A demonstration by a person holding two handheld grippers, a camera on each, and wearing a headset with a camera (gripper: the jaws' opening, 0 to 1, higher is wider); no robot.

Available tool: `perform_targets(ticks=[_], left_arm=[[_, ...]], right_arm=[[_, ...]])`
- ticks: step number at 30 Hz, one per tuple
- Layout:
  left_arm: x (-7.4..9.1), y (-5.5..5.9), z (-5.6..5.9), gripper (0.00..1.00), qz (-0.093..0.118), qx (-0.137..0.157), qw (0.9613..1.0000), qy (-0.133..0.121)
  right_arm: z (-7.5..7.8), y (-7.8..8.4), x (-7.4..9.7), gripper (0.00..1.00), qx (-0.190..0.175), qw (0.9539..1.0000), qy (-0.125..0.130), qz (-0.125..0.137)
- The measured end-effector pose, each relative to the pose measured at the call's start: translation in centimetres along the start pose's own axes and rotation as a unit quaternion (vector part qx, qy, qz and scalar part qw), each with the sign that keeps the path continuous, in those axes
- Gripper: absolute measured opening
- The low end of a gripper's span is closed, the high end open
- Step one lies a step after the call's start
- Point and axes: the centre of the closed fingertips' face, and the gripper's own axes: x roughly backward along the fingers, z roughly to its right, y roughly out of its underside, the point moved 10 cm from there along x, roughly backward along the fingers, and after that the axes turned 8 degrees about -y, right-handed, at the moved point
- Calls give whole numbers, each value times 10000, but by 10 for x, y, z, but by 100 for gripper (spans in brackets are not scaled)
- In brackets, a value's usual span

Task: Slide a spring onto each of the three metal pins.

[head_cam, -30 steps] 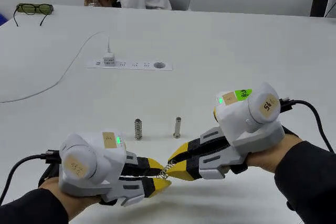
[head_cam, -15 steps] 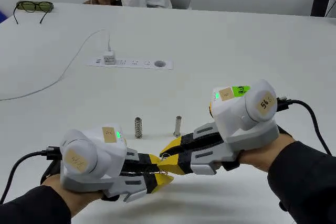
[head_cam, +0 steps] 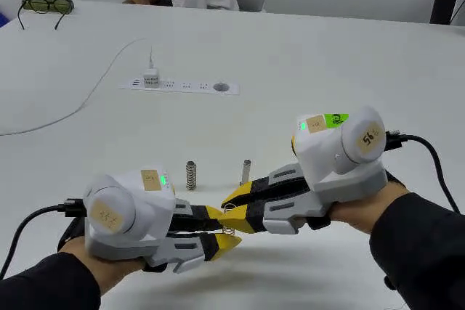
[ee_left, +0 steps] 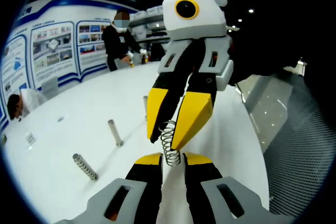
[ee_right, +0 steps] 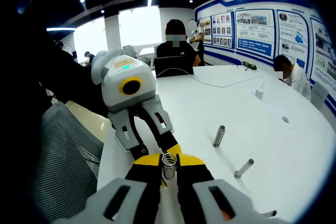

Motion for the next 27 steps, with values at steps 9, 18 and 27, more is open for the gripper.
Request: perform_targets(ticks=[9,18,27], left_arm=[[5,6,-3,25,10,153,9998,-151],[8,8,-4,33,82,387,9988,-278],[10,14,-4,39,65,547,9978,-381]], right_arm=[[7,-3,8,12,0,9998,167,47],[17,-10,21,12,38,9991,403,146],[31,-15,34,12,35,9964,800,284]])
